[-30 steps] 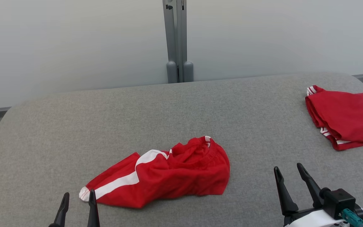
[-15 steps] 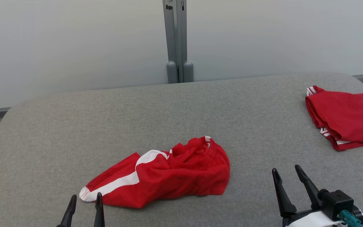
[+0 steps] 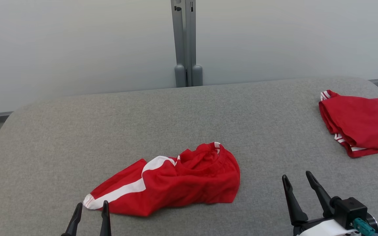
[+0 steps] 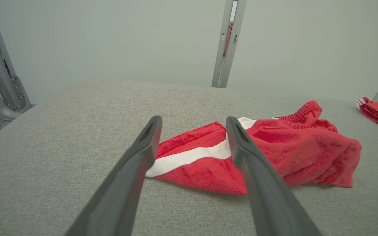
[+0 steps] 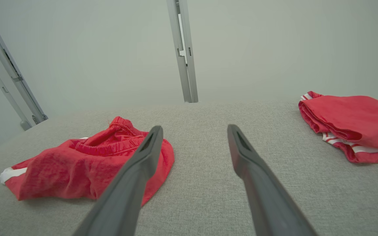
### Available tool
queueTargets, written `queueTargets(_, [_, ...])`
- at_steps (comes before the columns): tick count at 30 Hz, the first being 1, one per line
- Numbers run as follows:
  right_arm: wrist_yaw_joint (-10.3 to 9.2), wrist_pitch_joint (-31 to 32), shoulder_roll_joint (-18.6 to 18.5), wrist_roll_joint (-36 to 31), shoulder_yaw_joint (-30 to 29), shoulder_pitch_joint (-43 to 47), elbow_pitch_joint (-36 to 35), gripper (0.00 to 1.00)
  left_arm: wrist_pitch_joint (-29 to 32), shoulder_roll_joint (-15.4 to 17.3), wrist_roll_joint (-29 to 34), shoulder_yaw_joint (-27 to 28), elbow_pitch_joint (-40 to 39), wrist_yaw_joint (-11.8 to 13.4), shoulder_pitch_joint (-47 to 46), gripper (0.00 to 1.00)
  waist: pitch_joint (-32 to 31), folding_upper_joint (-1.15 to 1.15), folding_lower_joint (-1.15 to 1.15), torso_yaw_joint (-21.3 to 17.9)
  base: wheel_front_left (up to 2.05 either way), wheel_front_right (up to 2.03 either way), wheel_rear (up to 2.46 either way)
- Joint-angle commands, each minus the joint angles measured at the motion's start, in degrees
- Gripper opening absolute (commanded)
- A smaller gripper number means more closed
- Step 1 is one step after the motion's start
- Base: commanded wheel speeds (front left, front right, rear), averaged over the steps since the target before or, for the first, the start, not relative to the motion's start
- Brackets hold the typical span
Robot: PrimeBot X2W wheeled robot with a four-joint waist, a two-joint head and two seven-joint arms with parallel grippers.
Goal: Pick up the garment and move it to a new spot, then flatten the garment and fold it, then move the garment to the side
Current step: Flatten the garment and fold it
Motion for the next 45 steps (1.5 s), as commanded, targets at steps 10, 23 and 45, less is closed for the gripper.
queueTargets(10, [-0.09,0.0,-0.05,0.11,-0.76,-0.03,-0.29,1.0,-0.17,-0.02,0.83,-0.07,0.13,0.01,-0.81,1.0,0.02,0.0,0.0,-0.32,0.0,0.0,0.0])
queueTargets(23, [-0.09,-0.01,0.13,0.09,-1.19,-0.07,-0.31,1.0,-0.17,-0.02,0.96,-0.6,0.73,-0.05,-1.17,1.0,0.23,0.0,0.0,0.1,0.0,0.0,0.0])
queueTargets(45, [-0.09,-0.01,-1.84,-0.62,1.53,-5.26,-0.33,1.0,7.3,1.85,2.41,-28.31,7.34,-1.65,-27.21,1.0,7.93,0.0,0.0,-3.91,0.0,0.0,0.0])
